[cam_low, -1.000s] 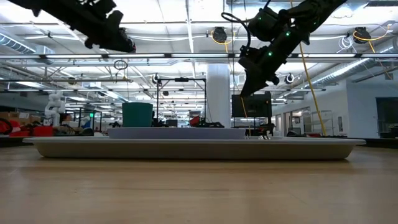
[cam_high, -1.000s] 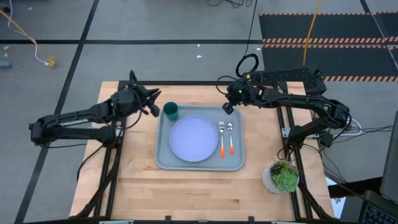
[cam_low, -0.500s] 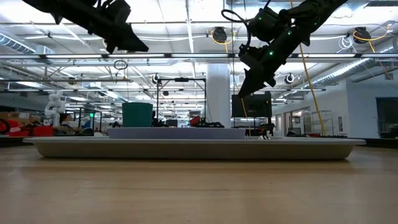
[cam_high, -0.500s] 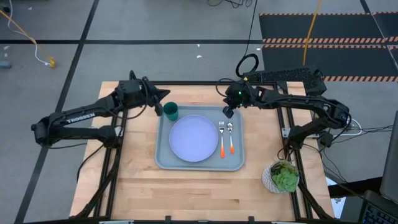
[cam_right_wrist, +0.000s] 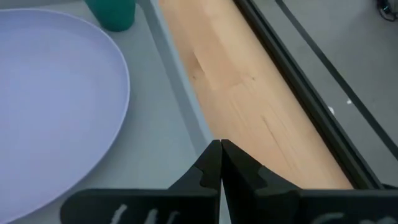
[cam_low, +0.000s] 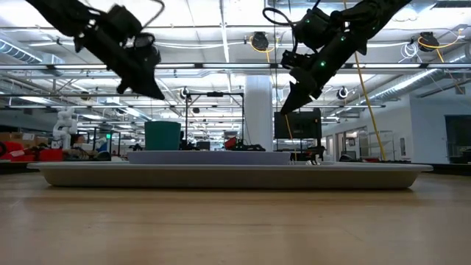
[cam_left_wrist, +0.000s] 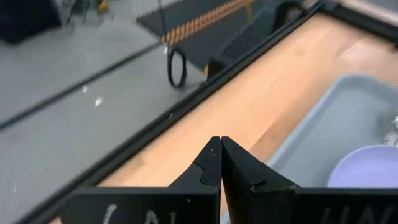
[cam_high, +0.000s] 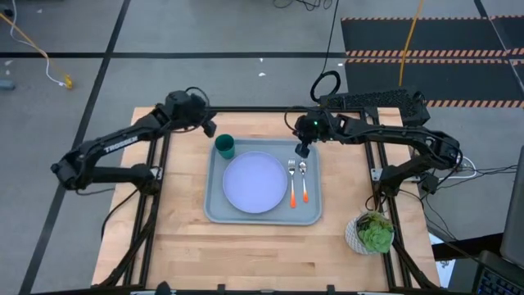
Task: Pick and place plate/cup/fork/spoon on tray
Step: Adjust the gray serving tray
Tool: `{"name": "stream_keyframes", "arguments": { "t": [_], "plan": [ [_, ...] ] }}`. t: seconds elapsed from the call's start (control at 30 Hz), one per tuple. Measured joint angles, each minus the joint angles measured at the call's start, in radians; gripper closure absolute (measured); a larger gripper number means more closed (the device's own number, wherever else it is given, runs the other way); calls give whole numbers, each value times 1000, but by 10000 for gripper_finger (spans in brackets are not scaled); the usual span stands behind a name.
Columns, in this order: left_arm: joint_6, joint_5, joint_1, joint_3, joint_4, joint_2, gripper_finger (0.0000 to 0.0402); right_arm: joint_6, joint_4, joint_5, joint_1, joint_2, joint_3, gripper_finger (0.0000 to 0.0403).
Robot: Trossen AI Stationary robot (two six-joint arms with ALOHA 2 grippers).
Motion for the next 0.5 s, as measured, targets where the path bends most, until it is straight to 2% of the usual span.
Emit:
{"name": "stream_keyframes", "arguments": {
  "t": [0.13, 0.2, 0.33, 0.5],
  "plan": [
    [-15, -8, 26, 14, -8, 92, 399, 2, 12, 8, 0, 0, 0, 403],
    [-7, -44, 39, 23, -3, 123, 400, 11, 14, 32, 0, 0, 0, 403],
    [-6, -78, 78, 36, -13, 175, 399, 81, 13, 47, 0, 0, 0, 403],
    [-15, -71, 134, 79, -129, 259, 400, 177, 12, 46, 0, 0, 0, 403]
  ]
}}
